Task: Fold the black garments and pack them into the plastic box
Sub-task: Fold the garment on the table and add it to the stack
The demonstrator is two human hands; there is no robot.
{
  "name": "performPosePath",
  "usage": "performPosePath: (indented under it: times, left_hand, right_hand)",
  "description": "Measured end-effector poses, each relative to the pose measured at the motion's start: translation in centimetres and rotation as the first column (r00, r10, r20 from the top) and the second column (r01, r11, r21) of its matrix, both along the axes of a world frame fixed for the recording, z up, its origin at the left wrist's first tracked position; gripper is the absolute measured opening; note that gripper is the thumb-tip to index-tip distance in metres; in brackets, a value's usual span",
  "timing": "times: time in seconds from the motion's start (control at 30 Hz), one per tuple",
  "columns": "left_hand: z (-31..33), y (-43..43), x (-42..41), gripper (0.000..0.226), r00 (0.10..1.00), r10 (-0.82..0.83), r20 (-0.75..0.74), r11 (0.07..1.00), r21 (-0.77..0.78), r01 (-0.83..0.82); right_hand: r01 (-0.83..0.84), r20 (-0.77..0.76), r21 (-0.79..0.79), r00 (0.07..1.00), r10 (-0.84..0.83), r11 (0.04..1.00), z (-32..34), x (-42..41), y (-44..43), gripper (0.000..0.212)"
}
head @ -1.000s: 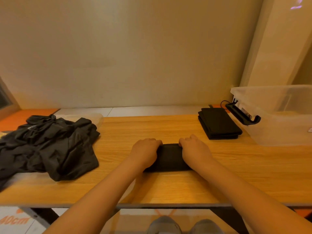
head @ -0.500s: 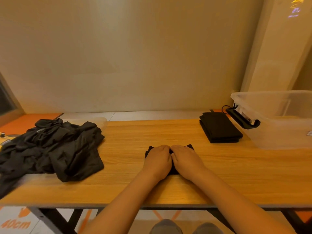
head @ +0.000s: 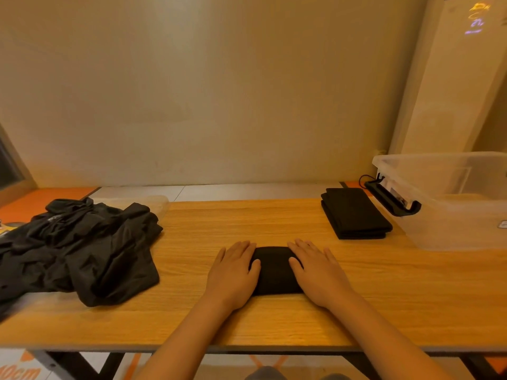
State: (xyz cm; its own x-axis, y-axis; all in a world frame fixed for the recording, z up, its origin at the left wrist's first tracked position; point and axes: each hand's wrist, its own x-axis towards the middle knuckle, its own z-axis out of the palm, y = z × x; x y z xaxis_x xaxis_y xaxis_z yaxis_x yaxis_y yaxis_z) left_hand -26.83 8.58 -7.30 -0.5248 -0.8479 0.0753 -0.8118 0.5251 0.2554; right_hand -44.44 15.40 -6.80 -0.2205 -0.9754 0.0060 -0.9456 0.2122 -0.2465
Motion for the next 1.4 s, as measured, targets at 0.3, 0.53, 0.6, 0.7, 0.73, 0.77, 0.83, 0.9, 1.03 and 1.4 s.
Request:
performPosePath:
  times: [0.3,0.53,0.6,0.7,0.73,0.77,0.83,0.9,1.03,1.4]
  left_hand:
    - [1.6,0.0,0.4,0.053,0.998,-0.035,-0.047,0.999,0.020,0.036]
    - [0.6,1.0,-1.0,0.057,0.994,-0.095,-0.043,0.994,-0.057,0.093]
    - [-0.1,0.7,-0.8,0.052,0.994,-0.066,-0.092,0.998,0.002,0.066]
    - [-0.2,0.6,-0.6,0.052,0.992,-0.074,-0.103,0.997,0.006,0.075]
    - [-0.1,0.6,-0.6,0.052,0.992,-0.074,-0.105,0.997,0.008,0.075]
    - [0.0,0.7,-0.5,0.051,0.992,-0.074,-0.101,0.997,0.009,0.075]
    - [0.1,0.8,-0.3,0.050,0.993,-0.072,-0.090,0.997,0.001,0.072]
    - [0.3,1.1,-0.3,0.050,0.994,-0.067,-0.090,0.998,-0.005,0.067]
    - [0.9,1.9,-0.6,0.051,0.993,-0.038,-0.110,0.999,0.027,0.041]
    - [1.8,8.9,1.0,0.043,0.964,0.121,-0.237,0.992,0.051,-0.112]
  right_hand:
    - [-0.026,-0.143,-0.046,0.989,0.020,0.999,2.0,1.7,0.5,0.053]
    - [-0.137,-0.183,-0.075,0.976,0.121,0.988,0.0,5.8,0.3,0.063]
    - [-0.139,-0.190,-0.097,0.975,0.119,0.985,-1.0,5.4,0.1,0.088]
    - [-0.126,-0.138,-0.126,0.985,0.108,0.984,-1.1,4.8,0.3,0.094]
    - [-0.125,-0.126,-0.132,0.986,0.108,0.983,-0.9,4.6,0.4,0.092]
    - [-0.122,-0.119,-0.126,0.987,0.107,0.984,-0.7,4.4,0.6,0.088]
    - [-0.101,-0.103,-0.094,0.991,0.091,0.990,-0.3,3.5,1.1,0.067]
    - [-0.059,-0.071,-0.055,0.996,0.055,0.997,0.2,2.3,1.5,0.051]
    - [0.049,0.007,0.034,0.999,-0.050,0.998,0.5,-0.6,1.8,0.051]
    - [0.222,0.239,-0.193,0.955,-0.173,0.956,0.2,3.8,9.8,0.055]
